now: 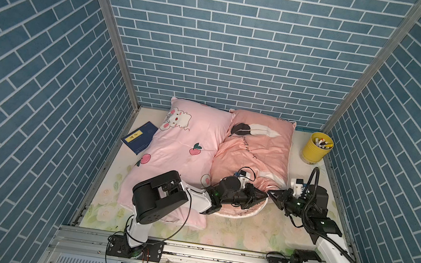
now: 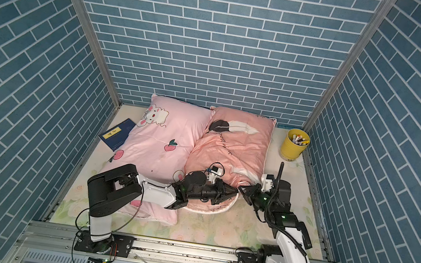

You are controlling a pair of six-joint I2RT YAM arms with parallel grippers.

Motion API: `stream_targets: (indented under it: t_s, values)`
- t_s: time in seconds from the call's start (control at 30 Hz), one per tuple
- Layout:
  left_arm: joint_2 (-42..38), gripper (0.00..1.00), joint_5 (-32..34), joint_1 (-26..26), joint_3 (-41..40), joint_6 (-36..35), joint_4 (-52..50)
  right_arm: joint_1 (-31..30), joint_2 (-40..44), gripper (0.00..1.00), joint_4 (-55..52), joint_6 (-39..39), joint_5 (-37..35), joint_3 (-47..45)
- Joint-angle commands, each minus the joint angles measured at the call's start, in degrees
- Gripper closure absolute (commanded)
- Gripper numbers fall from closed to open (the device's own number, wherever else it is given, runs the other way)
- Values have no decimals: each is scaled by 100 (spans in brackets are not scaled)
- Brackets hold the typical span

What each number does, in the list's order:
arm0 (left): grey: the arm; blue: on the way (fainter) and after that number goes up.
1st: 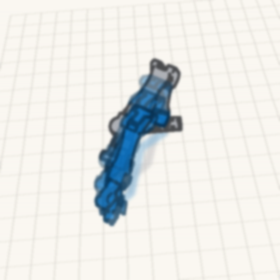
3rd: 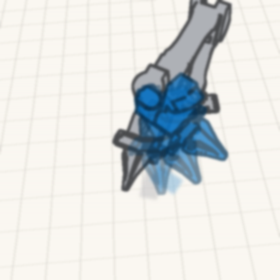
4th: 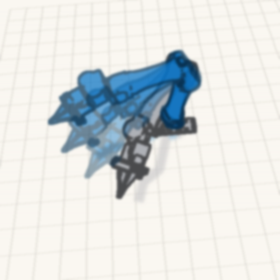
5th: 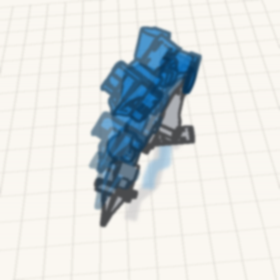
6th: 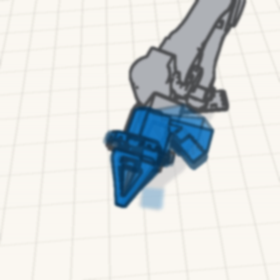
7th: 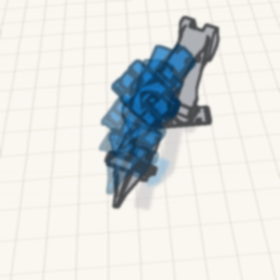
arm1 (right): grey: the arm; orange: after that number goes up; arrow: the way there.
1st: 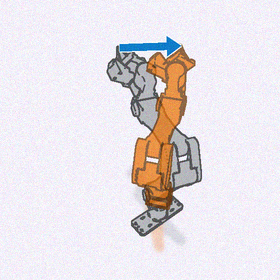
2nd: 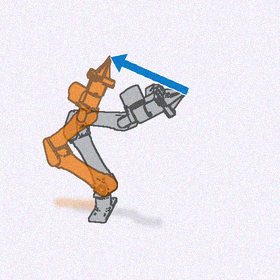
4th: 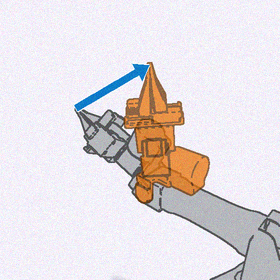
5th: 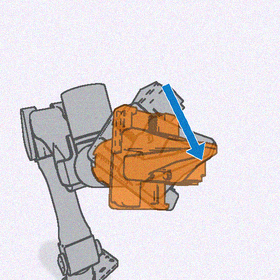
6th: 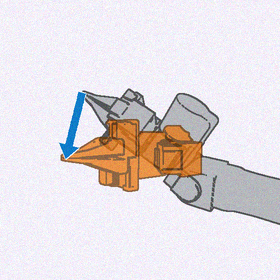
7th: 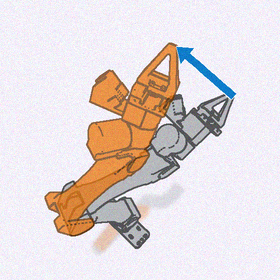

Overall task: Zip up pillowcases
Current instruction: Zip the zipper on the pillowcase.

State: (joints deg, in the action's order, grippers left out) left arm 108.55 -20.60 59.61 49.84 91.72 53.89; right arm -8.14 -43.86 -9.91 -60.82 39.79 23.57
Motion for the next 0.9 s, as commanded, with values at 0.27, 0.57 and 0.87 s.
stream_targets:
  t_s: [0.27, 0.57, 0.87]
  values:
    - [-1, 93, 10, 30, -89, -76, 113, 14, 113, 100, -130, -24, -94, 199]
    - [8, 69, 16, 29, -90, -66, 210, 49, 208, 100, -176, 2, -87, 209]
    - [-22, 77, 56, 33, -150, -58, 201, 65, 220, 100, -199, 25, -86, 200]
